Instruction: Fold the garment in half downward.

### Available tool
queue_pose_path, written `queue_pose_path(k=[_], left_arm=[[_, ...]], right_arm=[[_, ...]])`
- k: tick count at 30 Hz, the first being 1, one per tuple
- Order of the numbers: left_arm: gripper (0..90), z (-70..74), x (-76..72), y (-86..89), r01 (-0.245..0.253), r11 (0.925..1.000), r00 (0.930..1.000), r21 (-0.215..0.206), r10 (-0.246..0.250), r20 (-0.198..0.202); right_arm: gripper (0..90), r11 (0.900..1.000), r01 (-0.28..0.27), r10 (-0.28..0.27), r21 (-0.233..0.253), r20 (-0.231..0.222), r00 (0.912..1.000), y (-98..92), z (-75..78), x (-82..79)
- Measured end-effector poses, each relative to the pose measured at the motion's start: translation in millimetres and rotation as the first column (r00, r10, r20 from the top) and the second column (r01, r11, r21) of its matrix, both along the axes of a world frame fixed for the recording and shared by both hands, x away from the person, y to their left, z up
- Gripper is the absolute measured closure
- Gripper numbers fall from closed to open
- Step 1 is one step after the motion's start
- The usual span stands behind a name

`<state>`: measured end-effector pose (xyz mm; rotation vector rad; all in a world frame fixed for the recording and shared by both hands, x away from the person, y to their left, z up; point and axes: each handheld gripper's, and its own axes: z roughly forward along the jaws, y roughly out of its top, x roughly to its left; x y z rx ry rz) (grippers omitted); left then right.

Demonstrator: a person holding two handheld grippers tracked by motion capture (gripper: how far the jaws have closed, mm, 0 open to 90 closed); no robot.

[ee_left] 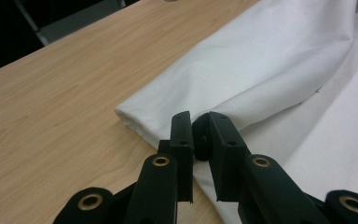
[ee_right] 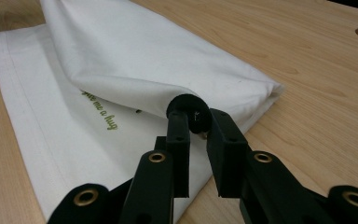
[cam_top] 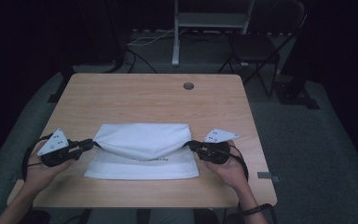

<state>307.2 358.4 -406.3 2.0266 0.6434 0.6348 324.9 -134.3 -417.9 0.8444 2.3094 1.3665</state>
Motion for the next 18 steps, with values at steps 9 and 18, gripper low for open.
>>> queue_pose_path(k=[9,18], left_arm=[[80.4,0.5,-7.0,1.4,0.007,1.0,1.0,-0.004,-0.007,0.005],[80.4,-2.8,-13.1,1.2,0.015,0.9999,0.9999,-0.005,-0.015,-0.002]], right_arm=[[79.1,1.0,-0.007,0.007,0.014,0.0,1.0,-3.8,1.3,-8.3],[79.1,1.0,-0.013,0.013,0.005,0.001,0.9999,-3.8,-0.2,-12.8]])
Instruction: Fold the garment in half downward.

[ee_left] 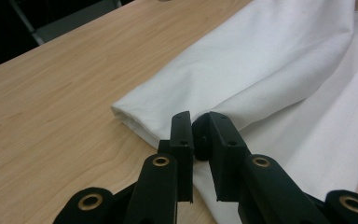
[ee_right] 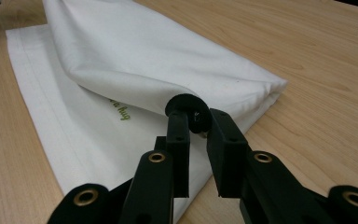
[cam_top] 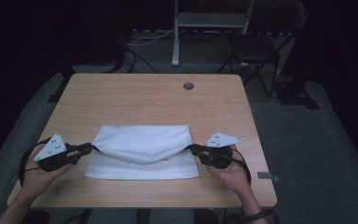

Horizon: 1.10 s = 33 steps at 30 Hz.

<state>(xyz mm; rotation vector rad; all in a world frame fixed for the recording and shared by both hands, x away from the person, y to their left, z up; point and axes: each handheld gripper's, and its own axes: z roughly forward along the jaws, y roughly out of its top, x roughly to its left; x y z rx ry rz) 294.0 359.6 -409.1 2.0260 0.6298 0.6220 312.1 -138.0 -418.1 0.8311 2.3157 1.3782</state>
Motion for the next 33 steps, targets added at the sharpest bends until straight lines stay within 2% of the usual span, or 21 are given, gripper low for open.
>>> queue_pose_path(k=[5,20,33], left_arm=[[80.1,-1.2,-4.9,0.7,0.001,0.9999,1.0,-0.013,-0.001,0.0],[80.2,-1.2,-14.4,3.0,0.01,0.9999,0.9999,0.007,-0.01,0.004],[80.2,-0.9,-22.6,5.6,0.011,0.9999,0.9999,0.005,-0.011,0.012]], right_arm=[[79.0,1.0,0.0,0.0,0.002,-0.002,1.0,-1.9,-1.1,-3.6],[78.9,1.0,-0.006,0.006,0.0,0.008,1.0,-3.3,-0.3,-13.9],[78.9,1.0,-0.021,0.021,-0.004,0.017,0.9996,-1.4,-1.3,-20.7]])
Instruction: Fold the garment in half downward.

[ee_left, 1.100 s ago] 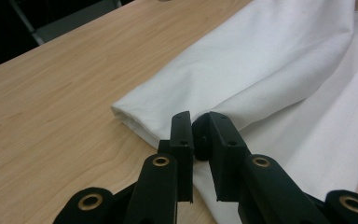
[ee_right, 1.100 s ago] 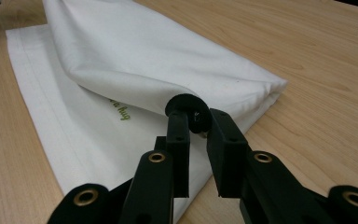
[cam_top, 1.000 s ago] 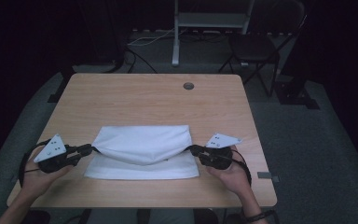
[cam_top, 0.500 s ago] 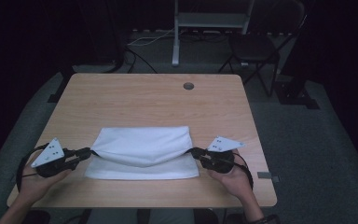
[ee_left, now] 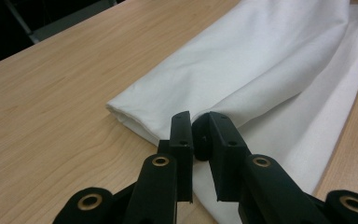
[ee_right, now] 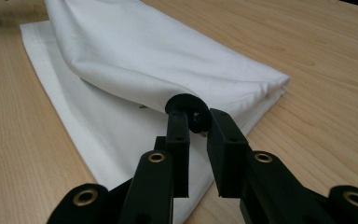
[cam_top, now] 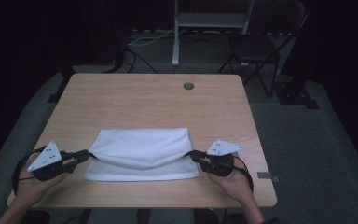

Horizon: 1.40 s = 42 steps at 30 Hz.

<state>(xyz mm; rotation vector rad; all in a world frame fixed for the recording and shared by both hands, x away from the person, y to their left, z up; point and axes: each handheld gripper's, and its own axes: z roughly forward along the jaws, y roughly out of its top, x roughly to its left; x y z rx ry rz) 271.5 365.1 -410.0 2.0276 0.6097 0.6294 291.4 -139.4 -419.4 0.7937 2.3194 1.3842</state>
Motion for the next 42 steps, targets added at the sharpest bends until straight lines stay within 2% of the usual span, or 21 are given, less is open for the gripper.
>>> queue_pose_path(k=[25,36,42], left_arm=[[79.7,-8.1,-11.9,0.0,0.035,0.9993,0.9992,0.011,-0.035,-0.018],[79.7,-13.2,-16.2,3.4,0.032,0.9994,0.9991,0.012,-0.032,-0.028],[79.6,-17.8,-17.1,5.0,0.024,0.9996,0.9988,0.013,-0.024,-0.043]], right_arm=[[78.8,0.997,-0.035,0.031,-0.073,-0.048,0.9984,-1.7,-13.4,-9.5],[78.8,0.995,-0.057,0.052,-0.087,-0.058,0.997,-2.3,-15.4,-12.0],[78.2,0.991,-0.077,0.069,-0.112,-0.069,0.9952,-2.9,-16.9,-13.4]])
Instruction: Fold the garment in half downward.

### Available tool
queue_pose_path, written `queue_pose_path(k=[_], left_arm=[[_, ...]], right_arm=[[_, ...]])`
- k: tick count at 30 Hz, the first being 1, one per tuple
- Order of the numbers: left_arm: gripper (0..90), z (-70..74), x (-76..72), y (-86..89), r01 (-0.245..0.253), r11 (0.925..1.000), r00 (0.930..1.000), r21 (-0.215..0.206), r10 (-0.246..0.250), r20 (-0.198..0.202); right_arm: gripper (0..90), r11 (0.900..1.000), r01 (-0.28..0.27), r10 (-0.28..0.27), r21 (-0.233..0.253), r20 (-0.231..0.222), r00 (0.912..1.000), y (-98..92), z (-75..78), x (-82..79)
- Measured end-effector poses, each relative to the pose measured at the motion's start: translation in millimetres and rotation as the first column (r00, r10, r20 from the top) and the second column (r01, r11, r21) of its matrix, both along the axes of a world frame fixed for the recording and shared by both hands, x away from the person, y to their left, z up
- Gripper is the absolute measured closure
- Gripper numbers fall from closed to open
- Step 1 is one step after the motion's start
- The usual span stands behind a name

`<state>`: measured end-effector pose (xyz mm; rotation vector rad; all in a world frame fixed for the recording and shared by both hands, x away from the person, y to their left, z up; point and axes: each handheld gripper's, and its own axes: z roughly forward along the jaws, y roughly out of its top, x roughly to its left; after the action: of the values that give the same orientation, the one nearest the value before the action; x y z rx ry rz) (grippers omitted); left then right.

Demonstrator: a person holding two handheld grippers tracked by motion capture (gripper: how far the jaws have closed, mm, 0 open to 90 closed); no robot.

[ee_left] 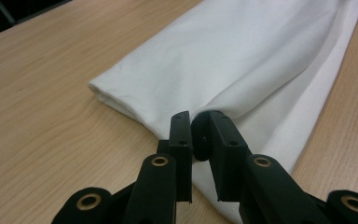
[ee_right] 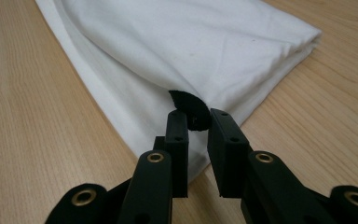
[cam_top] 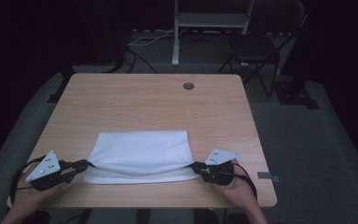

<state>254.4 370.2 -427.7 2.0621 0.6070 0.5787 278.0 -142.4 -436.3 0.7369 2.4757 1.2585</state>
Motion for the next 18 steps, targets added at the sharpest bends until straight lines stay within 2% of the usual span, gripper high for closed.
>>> queue_pose_path(k=[14,18], left_arm=[[76.9,-6.3,-4.0,2.7,0.035,0.9994,0.9989,0.0,-0.035,-0.032],[75.7,-7.0,-4.0,7.0,0.03,0.9995,0.9988,-0.007,-0.03,-0.038]], right_arm=[[76.3,0.999,-0.03,0.029,-0.037,-0.016,0.9994,-6.2,0.3,-1.7],[74.2,0.999,-0.014,0.013,-0.037,-0.018,0.9998,-13.4,2.0,-1.3]])
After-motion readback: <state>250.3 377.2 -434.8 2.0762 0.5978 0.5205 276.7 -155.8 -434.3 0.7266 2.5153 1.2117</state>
